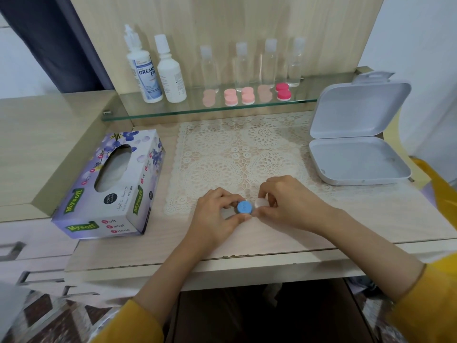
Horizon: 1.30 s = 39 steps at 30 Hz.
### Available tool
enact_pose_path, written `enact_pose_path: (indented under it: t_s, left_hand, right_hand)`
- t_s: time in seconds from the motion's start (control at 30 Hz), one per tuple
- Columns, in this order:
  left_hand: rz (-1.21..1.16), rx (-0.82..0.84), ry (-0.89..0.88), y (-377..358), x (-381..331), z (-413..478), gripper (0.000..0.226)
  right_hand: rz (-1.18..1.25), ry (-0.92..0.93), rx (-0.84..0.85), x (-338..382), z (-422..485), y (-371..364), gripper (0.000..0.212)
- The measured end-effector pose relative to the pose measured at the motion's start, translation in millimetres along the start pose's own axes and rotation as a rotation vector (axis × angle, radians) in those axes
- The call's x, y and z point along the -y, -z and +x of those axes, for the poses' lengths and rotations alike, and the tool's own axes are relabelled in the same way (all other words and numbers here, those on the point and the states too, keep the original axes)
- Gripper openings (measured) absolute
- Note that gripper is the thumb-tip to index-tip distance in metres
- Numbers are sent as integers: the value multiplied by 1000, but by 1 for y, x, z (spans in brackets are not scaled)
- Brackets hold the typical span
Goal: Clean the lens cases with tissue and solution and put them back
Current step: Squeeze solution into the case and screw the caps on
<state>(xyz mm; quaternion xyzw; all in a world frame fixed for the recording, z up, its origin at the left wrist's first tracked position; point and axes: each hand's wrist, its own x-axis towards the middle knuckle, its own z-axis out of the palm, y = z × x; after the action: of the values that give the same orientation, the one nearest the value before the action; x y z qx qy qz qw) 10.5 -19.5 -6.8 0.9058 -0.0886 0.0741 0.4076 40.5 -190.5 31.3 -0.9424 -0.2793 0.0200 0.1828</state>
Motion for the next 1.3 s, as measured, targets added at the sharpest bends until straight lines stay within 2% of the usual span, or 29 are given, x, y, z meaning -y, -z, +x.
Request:
enact_pose_path:
  t_s: [0.1, 0.27, 0.33, 0.43, 0.6, 0.7, 0.77, 0.9, 1.07, 1.2, 1.3]
  left_hand:
    - [-3, -8, -10, 0, 0, 0, 29]
    - [1, -16, -10, -1, 1, 0, 32]
    - [9, -14, -19, -1, 2, 0, 32]
    - [8, -12, -19, -1, 2, 0, 32]
    - [12, -10, -22, 0, -1, 0, 37]
    - [12, -16, -26, 0, -1, 0, 37]
    - [17, -15, -28, 0, -1, 0, 37]
    - [25, -12, -26, 0, -1, 0, 37]
    - [7, -14, -33, -1, 1, 0, 29]
    - [2, -30, -32, -2, 1, 1, 34]
    - [9, -23, -37, -2, 2, 1, 26]
  right_hand:
    - [0, 2, -14, -3, 2, 1, 30]
    - [124, 125, -3, -8, -6, 5, 34]
    - [99, 108, -21, -7, -7, 4, 34]
    - [44, 69, -32, -5, -3, 3, 18]
    - [12, 13, -1, -3, 1, 6, 33]
    - [92, 100, 21, -4, -3, 5, 26]
    - [95, 140, 18, -6, -4, 4, 30]
    - [53, 56, 7, -3, -1, 2, 15]
    - [-2, -3, 9, -2, 1, 3, 28]
    - [102, 118, 25, -8, -5, 6, 29]
    - [77, 92, 15, -9, -5, 6, 26]
